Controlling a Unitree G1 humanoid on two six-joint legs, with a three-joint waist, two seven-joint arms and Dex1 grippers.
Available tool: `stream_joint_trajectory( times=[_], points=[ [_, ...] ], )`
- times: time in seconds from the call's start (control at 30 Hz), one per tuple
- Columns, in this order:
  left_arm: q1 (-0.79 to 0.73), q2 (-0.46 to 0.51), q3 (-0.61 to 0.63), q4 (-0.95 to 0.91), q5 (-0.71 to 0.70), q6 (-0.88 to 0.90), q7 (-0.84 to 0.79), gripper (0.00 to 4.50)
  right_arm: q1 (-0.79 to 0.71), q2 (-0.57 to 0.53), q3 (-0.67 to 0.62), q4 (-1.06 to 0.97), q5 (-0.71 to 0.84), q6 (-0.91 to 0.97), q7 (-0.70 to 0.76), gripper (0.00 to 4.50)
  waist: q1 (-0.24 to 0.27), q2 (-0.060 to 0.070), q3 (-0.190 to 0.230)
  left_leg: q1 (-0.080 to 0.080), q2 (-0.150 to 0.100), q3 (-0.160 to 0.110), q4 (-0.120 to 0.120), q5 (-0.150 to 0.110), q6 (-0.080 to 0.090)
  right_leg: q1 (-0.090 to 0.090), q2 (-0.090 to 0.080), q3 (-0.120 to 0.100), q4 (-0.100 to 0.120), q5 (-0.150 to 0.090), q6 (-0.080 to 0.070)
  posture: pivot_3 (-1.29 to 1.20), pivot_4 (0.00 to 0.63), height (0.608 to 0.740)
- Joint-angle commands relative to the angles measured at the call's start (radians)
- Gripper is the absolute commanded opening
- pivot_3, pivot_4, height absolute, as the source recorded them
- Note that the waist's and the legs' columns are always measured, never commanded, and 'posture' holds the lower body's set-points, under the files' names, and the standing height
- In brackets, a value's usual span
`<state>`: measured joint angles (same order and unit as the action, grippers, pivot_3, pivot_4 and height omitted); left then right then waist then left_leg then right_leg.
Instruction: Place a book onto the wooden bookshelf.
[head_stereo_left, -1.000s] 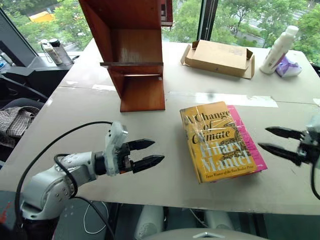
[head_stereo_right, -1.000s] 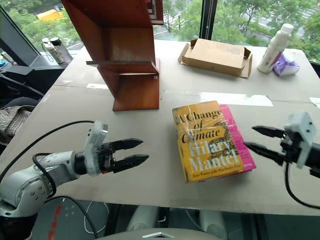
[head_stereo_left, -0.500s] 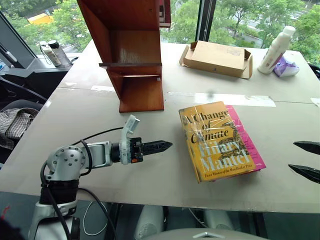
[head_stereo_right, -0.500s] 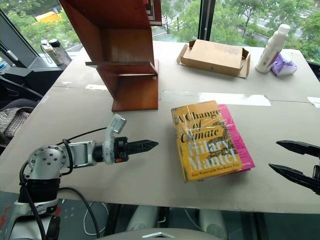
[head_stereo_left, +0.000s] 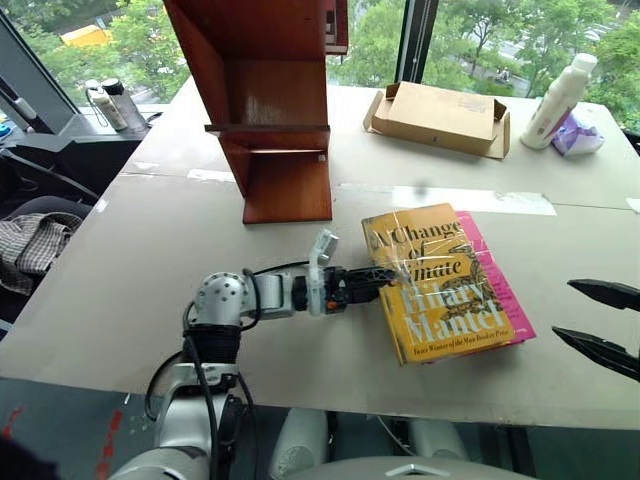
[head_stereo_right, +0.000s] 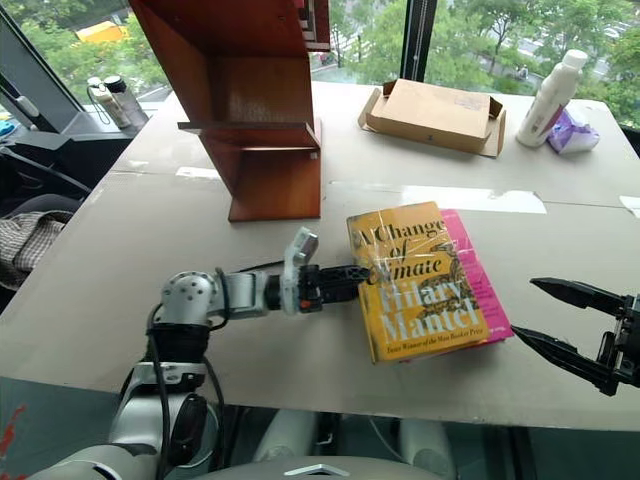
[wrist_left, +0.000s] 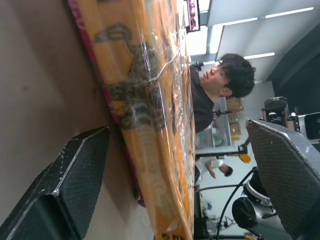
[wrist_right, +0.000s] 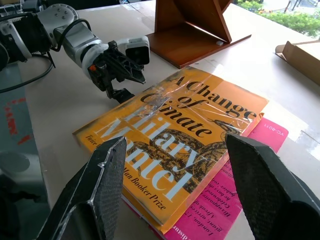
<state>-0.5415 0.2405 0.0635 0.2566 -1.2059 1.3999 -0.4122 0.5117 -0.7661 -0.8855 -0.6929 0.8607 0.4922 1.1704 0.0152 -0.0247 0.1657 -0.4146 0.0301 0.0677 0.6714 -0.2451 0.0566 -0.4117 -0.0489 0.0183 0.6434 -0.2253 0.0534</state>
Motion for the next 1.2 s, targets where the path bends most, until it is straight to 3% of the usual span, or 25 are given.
stream_joint_trajectory(
  times=[0.03, 0.4, 0.5, 0.7, 0.83, 0.97, 1.2],
  points=[
    [-0.014, -0.038, -0.048, 0.029, 0.097, -0.069, -0.061, 4.24, 0.022, 0.002, -0.054, -0.039, 0.026, -0.007, -0.033, 3.24, -0.001, 0.0, 0.0, 0.0, 0.0, 0.0, 0.0, 0.0, 0.0, 0.0, 0.0, 0.0, 0.0, 0.0, 0.0, 0.0, 0.15, 0.74],
    [0.005, -0.029, 0.029, -0.024, 0.132, -0.064, -0.139, 1.96, 0.053, 0.015, -0.016, -0.065, 0.021, -0.033, -0.08, 3.26, -0.003, 0.001, -0.001, 0.0, 0.0, -0.001, 0.0, 0.0, 0.0, 0.0, -0.002, -0.001, 0.0, 0.0, 0.0, 0.0, 0.15, 0.74],
    [0.01, 0.001, 0.09, -0.108, 0.092, -0.048, -0.134, 1.06, 0.03, 0.023, 0.032, -0.064, 0.012, -0.046, -0.103, 3.26, -0.005, 0.001, -0.001, 0.0, 0.001, -0.001, 0.0, 0.0, 0.0, 0.0, -0.002, -0.001, 0.0, 0.0, 0.0, 0.0, 0.15, 0.74],
    [-0.058, 0.108, 0.173, -0.28, 0.04, -0.046, -0.156, 0.55, -0.047, 0.012, 0.108, -0.018, 0.001, -0.069, -0.127, 3.26, -0.001, 0.0, 0.0, -0.001, 0.0, -0.002, 0.0, 0.0, 0.0, 0.0, -0.004, -0.003, 0.0, 0.0, 0.0, 0.0, 0.15, 0.74],
    [-0.158, 0.219, 0.102, -0.408, 0.108, -0.128, -0.243, 0.52, -0.146, 0.003, 0.173, 0.033, -0.004, -0.078, -0.151, 3.26, 0.001, 0.0, 0.0, -0.002, -0.002, -0.003, 0.0, 0.0, 0.0, 0.0, -0.005, -0.003, -0.001, 0.0, 0.0, 0.0, 0.15, 0.74],
    [-0.264, 0.36, -0.135, -0.527, 0.432, -0.475, -0.43, 0.52, -0.234, -0.006, 0.233, 0.091, -0.024, -0.094, -0.155, 3.26, 0.0, 0.0, 0.0, -0.002, -0.004, -0.003, -0.001, 0.0, 0.0, 0.0, -0.005, -0.004, -0.002, 0.0, 0.0, 0.0, 0.15, 0.74],
    [-0.499, 0.384, -0.244, -0.429, 0.882, -1.073, -0.456, 0.52, -0.392, -0.029, 0.267, 0.243, -0.067, -0.154, -0.132, 3.26, 0.0, 0.0, 0.001, -0.002, -0.007, -0.003, -0.003, 0.0, 0.0, 0.0, -0.005, -0.002, -0.003, 0.0, 0.0, 0.0, 0.15, 0.74]
  ],
)
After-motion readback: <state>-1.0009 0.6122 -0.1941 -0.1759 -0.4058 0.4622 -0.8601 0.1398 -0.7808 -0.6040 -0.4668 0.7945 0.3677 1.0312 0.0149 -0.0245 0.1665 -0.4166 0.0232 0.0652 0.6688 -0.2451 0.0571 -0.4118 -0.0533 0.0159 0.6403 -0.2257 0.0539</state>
